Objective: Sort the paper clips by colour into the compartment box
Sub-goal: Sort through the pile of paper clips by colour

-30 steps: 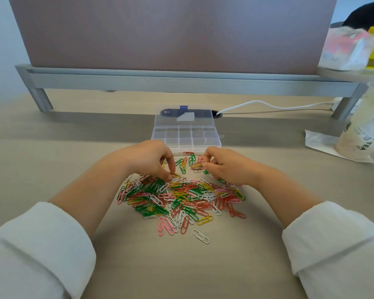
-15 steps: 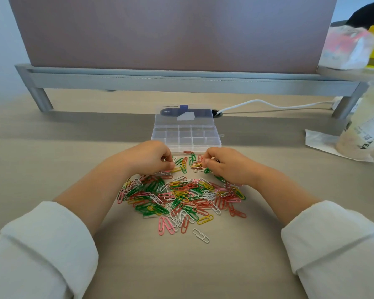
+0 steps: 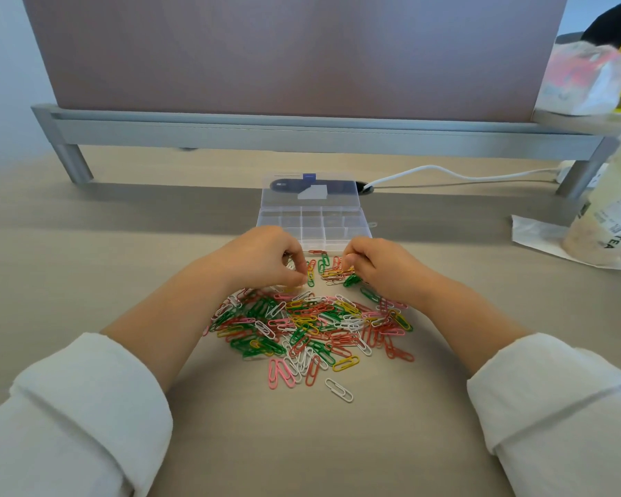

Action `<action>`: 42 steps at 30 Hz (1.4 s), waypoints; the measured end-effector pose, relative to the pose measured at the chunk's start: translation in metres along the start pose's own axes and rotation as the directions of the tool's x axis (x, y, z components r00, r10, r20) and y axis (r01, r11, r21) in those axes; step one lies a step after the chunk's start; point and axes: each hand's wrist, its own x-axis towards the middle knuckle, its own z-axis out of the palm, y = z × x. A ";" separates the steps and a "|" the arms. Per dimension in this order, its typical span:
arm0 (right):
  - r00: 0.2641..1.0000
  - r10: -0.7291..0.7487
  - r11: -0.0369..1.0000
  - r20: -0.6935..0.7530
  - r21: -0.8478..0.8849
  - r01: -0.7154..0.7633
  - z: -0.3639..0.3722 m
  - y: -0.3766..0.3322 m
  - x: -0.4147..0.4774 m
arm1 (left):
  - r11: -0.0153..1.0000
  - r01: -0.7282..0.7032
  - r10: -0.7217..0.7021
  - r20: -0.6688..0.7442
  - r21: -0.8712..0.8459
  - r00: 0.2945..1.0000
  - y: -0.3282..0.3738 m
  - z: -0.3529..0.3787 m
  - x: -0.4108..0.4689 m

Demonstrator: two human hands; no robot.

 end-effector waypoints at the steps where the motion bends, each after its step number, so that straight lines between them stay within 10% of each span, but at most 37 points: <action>1: 1.000 -0.013 1.000 0.005 -0.018 0.013 0.000 0.001 0.000 | 1.000 -0.025 0.026 -0.039 0.013 0.999 0.004 0.003 0.001; 14: 0.996 -0.044 0.974 0.073 -0.219 0.059 -0.007 -0.002 -0.005 | 0.960 -0.088 0.123 -0.114 0.267 0.986 0.004 0.018 0.003; 30: 0.977 0.020 0.970 0.210 -0.243 0.032 -0.004 -0.010 -0.005 | 0.965 0.023 -0.026 -0.007 -0.262 1.000 0.006 0.014 0.004; 42: 0.971 0.007 0.993 0.238 -0.113 0.020 -0.012 -0.009 -0.008 | 0.986 -0.018 0.007 -0.072 -0.163 0.997 0.003 0.022 0.006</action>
